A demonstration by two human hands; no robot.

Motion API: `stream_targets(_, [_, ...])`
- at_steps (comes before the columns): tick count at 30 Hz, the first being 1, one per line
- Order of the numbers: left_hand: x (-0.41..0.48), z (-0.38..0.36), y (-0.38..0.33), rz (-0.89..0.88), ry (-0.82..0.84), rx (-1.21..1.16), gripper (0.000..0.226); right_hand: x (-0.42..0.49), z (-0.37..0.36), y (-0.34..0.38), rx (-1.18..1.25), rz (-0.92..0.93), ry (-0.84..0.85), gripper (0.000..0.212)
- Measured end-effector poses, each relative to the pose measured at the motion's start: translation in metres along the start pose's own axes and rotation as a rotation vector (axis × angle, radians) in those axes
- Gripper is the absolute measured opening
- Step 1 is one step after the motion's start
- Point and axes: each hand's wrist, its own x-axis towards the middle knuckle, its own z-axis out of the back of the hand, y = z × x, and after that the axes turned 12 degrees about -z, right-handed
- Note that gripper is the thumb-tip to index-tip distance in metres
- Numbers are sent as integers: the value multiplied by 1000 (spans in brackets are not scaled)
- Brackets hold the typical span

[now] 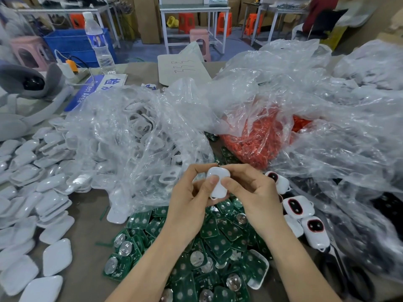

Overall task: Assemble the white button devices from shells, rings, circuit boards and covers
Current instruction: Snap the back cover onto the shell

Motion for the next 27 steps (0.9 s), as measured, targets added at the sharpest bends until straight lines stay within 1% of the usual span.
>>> stream_targets(3, [0,1,-2,-5,13,12,15,0,0,-1,37,-21,3,18])
stream_targets(7, [-1,1,-5,-33,20,9,16,3,1,-4,215,-121,68,13])
stream_targets(10, [-1,1,-5,-53,28,9,9,4,1,-4,289,-151,73,12])
stream_targets(15, [-2,1,-3,-75,15,82,9,2,-1,-2,244,-126,38,11])
stream_targets(17, [-2,0,-4,-54,16,59,8,2,-1,-1,204,-110,32,10])
stream_targets(21, [2,0,-4,94,42,-110,39,2,-1,-1,187,-115,-76,16])
stream_targets(22, [2,0,-4,114,35,-128,40,2,-2,-2,198,-117,-99,17])
stream_targets(25, [2,0,-3,115,-14,-93,25,1,-2,-3,171,-104,-142,24])
stream_targets(27, [2,0,-2,95,-18,-41,26,1,-1,-3,103,-115,-136,32])
